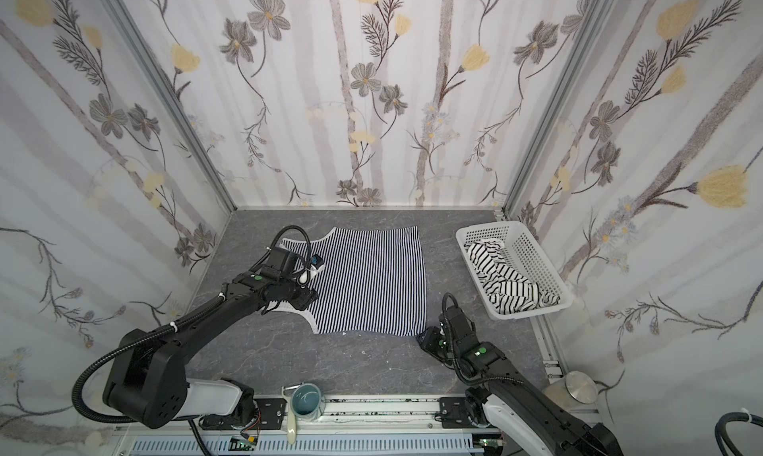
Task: Fold and stack the tank tops
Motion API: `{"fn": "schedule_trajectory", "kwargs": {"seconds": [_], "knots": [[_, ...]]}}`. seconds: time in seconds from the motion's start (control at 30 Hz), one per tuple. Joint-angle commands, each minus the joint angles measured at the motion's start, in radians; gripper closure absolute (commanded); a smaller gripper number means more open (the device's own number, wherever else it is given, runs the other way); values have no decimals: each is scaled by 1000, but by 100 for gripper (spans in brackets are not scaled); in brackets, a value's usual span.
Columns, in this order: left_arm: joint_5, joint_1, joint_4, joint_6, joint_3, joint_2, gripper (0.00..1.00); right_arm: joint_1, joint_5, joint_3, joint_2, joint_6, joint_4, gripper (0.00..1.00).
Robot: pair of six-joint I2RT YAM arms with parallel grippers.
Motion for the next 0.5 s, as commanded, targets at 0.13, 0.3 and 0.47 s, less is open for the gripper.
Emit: {"fn": "schedule_trajectory", "kwargs": {"seconds": [0.13, 0.3, 0.47], "knots": [[30, 1, 9, -13, -2, 2, 34, -11, -5, 8, 69, 58, 132, 62], [22, 1, 11, -8, -6, -6, 33, -33, -7, 4, 77, 70, 144, 63], [19, 1, 13, -7, -10, -3, 32, -47, -20, -1, 101, 76, 154, 66]]}}
